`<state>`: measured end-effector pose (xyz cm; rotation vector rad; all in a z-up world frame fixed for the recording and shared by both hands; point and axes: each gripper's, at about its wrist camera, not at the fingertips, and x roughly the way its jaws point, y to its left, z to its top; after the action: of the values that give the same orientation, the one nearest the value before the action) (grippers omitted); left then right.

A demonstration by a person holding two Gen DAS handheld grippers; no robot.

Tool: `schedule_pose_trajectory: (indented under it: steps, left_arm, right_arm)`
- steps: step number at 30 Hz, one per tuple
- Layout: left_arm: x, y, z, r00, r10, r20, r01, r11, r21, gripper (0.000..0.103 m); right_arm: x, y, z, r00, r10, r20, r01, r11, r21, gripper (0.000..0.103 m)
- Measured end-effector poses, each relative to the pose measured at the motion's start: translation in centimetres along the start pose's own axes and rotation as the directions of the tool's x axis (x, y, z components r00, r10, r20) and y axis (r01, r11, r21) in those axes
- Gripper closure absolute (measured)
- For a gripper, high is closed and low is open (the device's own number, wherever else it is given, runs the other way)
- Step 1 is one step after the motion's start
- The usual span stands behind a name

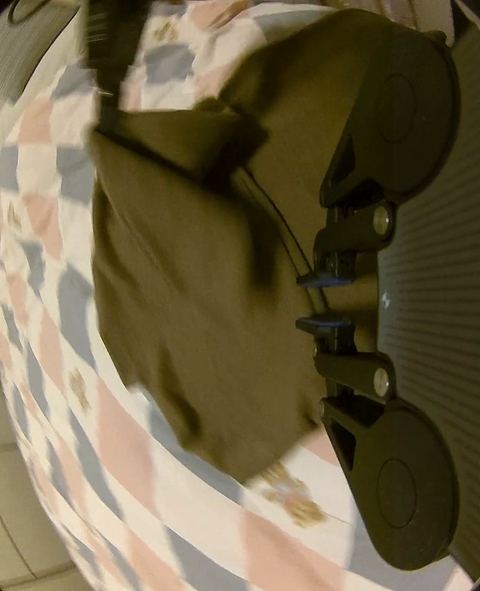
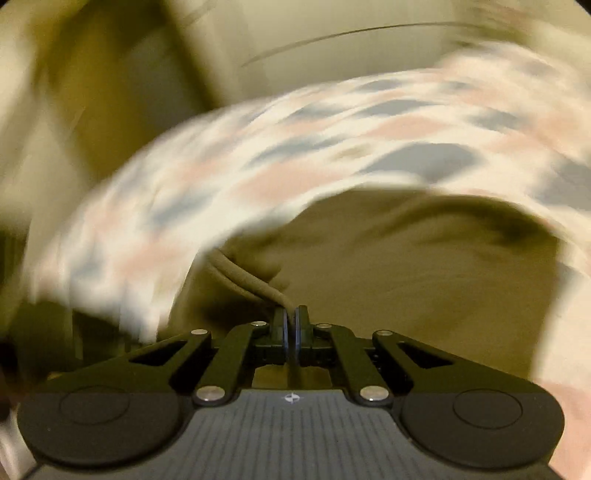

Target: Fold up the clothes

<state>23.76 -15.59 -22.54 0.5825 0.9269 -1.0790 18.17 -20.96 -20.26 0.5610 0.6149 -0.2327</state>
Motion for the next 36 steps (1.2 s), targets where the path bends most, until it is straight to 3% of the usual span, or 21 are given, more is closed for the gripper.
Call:
schedule_pose_trajectory:
  steps: [3, 5, 9, 10, 12, 14, 15, 16, 18, 20, 21, 22, 23, 24, 26, 28, 30, 32, 34, 35, 36]
  left_arm:
    - [1.1, -3.6, 1.4, 1.000, -0.002, 0.018, 0.000, 0.993, 0.115, 0.078]
    - [2.2, -5.9, 1.9, 1.000, 0.002, 0.019, -0.006, 0.981, 0.194, 0.075]
    - [4.5, -9.7, 2.3, 0.999, 0.029, 0.019, -0.034, 0.938, 0.345, 0.061]
    - [5.2, -10.4, 2.2, 0.999, 0.043, 0.021, -0.048, 0.922, 0.384, 0.059]
    - [6.7, -11.5, 1.8, 0.996, 0.088, 0.026, -0.090, 0.882, 0.462, 0.058]
    - [7.6, -12.4, 1.6, 0.991, 0.119, 0.055, -0.130, 0.846, 0.518, 0.060]
    - [8.0, -12.8, 1.5, 0.989, 0.131, 0.074, -0.150, 0.827, 0.541, 0.077]
    - [8.2, -13.0, 1.7, 0.985, 0.145, 0.089, -0.170, 0.823, 0.543, 0.095]
    - [7.4, -12.0, 2.8, 0.984, 0.140, 0.107, -0.173, 0.874, 0.455, 0.095]
    - [4.9, -8.8, 4.1, 0.970, 0.185, 0.159, -0.225, 0.930, 0.290, 0.098]
    - [3.5, -7.0, 4.7, 0.958, 0.221, 0.184, -0.256, 0.946, 0.199, 0.098]
    - [2.1, -4.9, 5.1, 0.942, 0.268, 0.200, -0.292, 0.952, 0.098, 0.098]
    - [0.4, -2.3, 5.3, 0.923, 0.325, 0.207, -0.329, 0.944, -0.013, 0.098]
    - [-1.4, 0.6, 5.2, 0.895, 0.396, 0.205, -0.377, 0.918, -0.127, 0.098]
    - [-5.1, 6.5, 4.2, 0.818, 0.549, 0.171, -0.476, 0.813, -0.335, 0.099]
    - [-8.4, 11.7, 1.8, 0.742, 0.667, 0.071, -0.555, 0.670, -0.493, 0.100]
    - [-10.5, 16.3, -1.3, 0.706, 0.706, -0.060, -0.584, 0.532, -0.613, 0.099]
    - [-11.0, 19.4, -4.8, 0.716, 0.676, -0.174, -0.584, 0.444, -0.679, 0.092]
    - [-10.2, 20.5, -7.9, 0.700, 0.658, -0.278, -0.620, 0.366, -0.694, 0.088]
    - [-9.7, 20.7, -9.1, 0.694, 0.644, -0.323, -0.635, 0.336, -0.695, 0.087]
    - [-9.2, 20.8, -10.2, 0.695, 0.622, -0.362, -0.645, 0.316, -0.696, 0.087]
  right_arm:
    - [-4.5, -5.7, 2.0, 0.981, -0.141, 0.135, 0.110, 0.972, 0.209, 0.101]
    - [-7.7, -9.6, 2.6, 0.945, -0.270, 0.184, 0.199, 0.922, 0.332, 0.100]
    - [-10.7, -16.6, 1.5, 0.892, -0.444, 0.085, 0.353, 0.802, 0.482, 0.098]
    - [-11.1, -18.1, 1.0, 0.883, -0.466, 0.045, 0.381, 0.770, 0.511, 0.088]
    - [-11.0, -20.3, -0.6, 0.878, -0.474, -0.060, 0.415, 0.694, 0.589, 0.078]
    - [-11.2, -21.6, -2.6, 0.914, -0.402, -0.054, 0.330, 0.658, 0.677, 0.067]
    - [-11.0, -21.9, -3.3, 0.926, -0.375, -0.052, 0.300, 0.643, 0.704, 0.055]
    - [-10.7, -22.2, -4.0, 0.936, -0.349, -0.050, 0.273, 0.628, 0.728, 0.039]
    - [-9.9, -22.7, -4.9, 0.947, -0.317, -0.051, 0.244, 0.610, 0.754, 0.031]
    - [-8.6, -23.2, -5.5, 0.949, -0.310, -0.062, 0.248, 0.609, 0.754, 0.033]
    - [-8.1, -23.6, -5.5, 0.953, -0.298, -0.056, 0.235, 0.612, 0.755, 0.056]
    - [-7.7, -23.8, -5.2, 0.961, -0.273, -0.044, 0.211, 0.618, 0.757, 0.092]
    - [-7.7, -23.8, -4.7, 0.964, -0.262, -0.038, 0.200, 0.629, 0.751, 0.094]
    - [-8.0, -23.6, -3.9, 0.964, -0.267, -0.009, 0.189, 0.655, 0.731, 0.095]
    - [-9.4, -22.3, -1.3, 0.954, -0.288, 0.083, 0.172, 0.753, 0.635, 0.096]
    - [-11.3, -21.0, 1.4, 0.935, -0.306, 0.177, 0.169, 0.827, 0.537, 0.097]
    - [-13.4, -20.2, 3.7, 0.910, -0.313, 0.273, 0.161, 0.871, 0.464, 0.097]
    - [-14.7, -20.2, 4.8, 0.890, -0.337, 0.308, 0.182, 0.881, 0.437, 0.097]
    - [-15.4, -20.5, 5.3, 0.874, -0.375, 0.310, 0.226, 0.877, 0.424, 0.097]
    - [-14.7, -21.4, 4.7, 0.878, -0.423, 0.225, 0.288, 0.841, 0.459, 0.096]
    - [-13.9, -22.4, 4.0, 0.874, -0.468, 0.129, 0.354, 0.796, 0.490, 0.084]
